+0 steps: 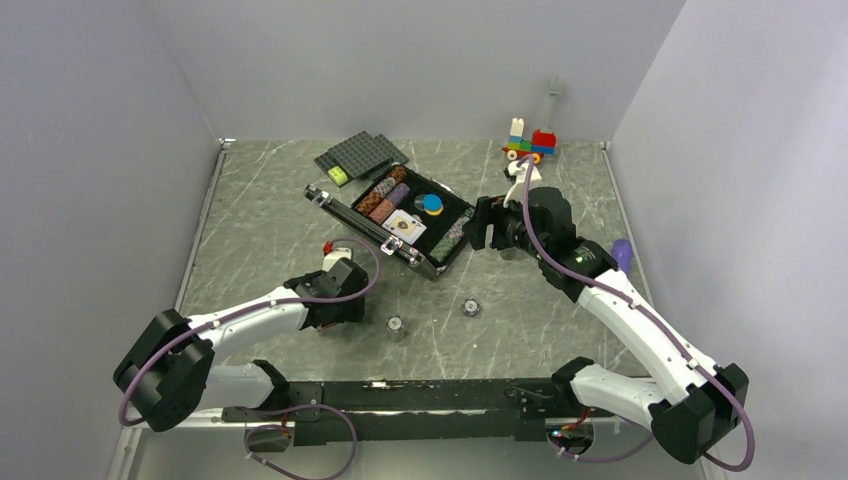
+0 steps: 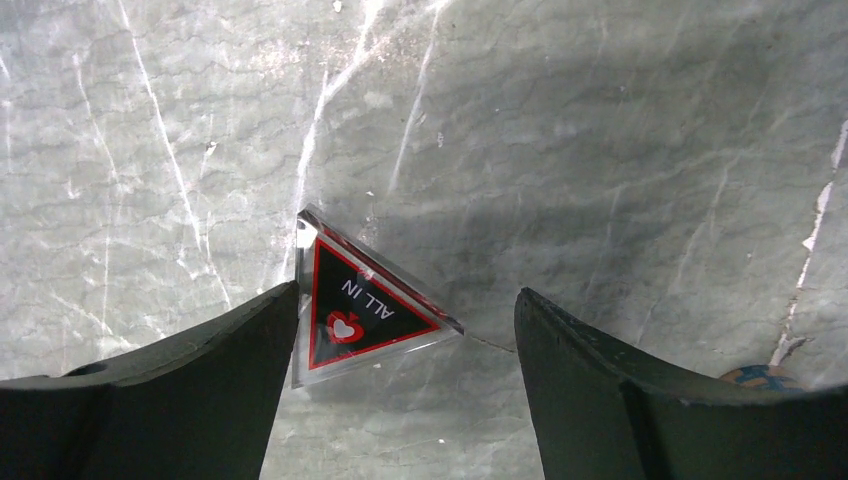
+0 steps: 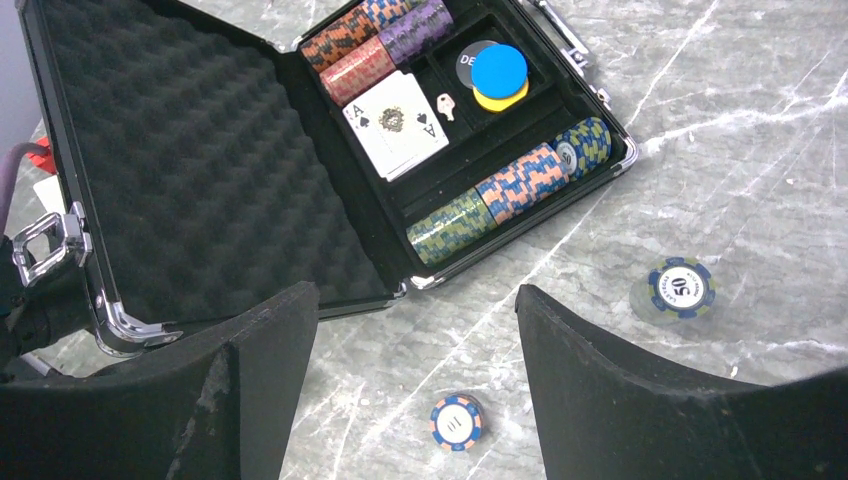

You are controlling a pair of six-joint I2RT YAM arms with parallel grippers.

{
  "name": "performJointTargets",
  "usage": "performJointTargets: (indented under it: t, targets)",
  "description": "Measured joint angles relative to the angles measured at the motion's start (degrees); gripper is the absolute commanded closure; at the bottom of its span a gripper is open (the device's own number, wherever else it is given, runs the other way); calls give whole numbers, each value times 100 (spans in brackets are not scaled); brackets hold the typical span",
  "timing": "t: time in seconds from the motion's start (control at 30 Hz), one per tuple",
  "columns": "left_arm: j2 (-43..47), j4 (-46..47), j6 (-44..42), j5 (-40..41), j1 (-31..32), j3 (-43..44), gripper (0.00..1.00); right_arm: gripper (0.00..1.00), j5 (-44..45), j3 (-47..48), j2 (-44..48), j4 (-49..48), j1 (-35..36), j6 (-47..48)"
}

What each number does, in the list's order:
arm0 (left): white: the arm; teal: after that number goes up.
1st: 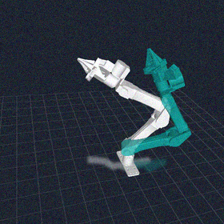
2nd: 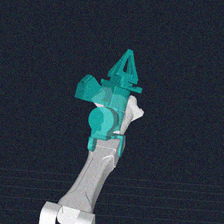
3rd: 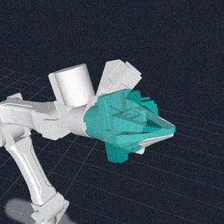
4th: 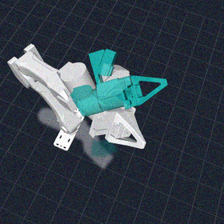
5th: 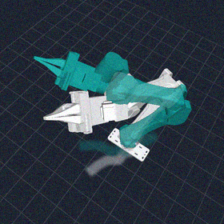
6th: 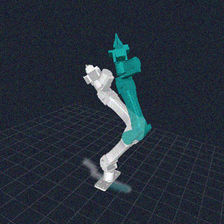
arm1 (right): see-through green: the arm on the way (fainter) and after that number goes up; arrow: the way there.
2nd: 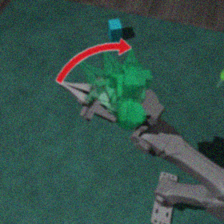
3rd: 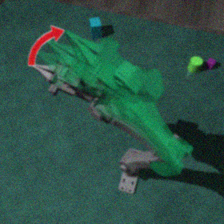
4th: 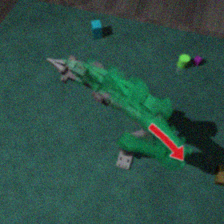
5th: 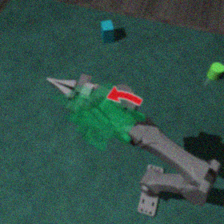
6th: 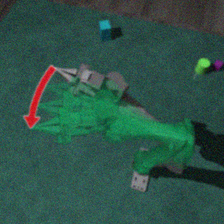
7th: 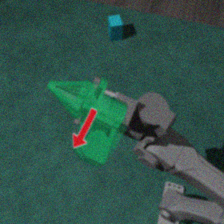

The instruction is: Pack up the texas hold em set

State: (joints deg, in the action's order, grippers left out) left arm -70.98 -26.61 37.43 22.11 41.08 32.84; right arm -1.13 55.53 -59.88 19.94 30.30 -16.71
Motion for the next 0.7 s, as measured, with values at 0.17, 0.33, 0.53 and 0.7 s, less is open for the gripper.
performJointTargets:
  t: [0.17,0.33,0.53,0.7]
  targets:
    - [31,-85,66,37,0,-2,15,23,0,0,0,-2,0,-2]
    - [267,-114,120,26,0,-9,14,23,-28,0,0,-4,0,-7]
    - [422,-146,166,22,-2,-85,15,23,-46,0,0,-4,0,-20]
    - [457,-258,260,22,0,-195,15,23,-46,0,0,-4,0,-28]
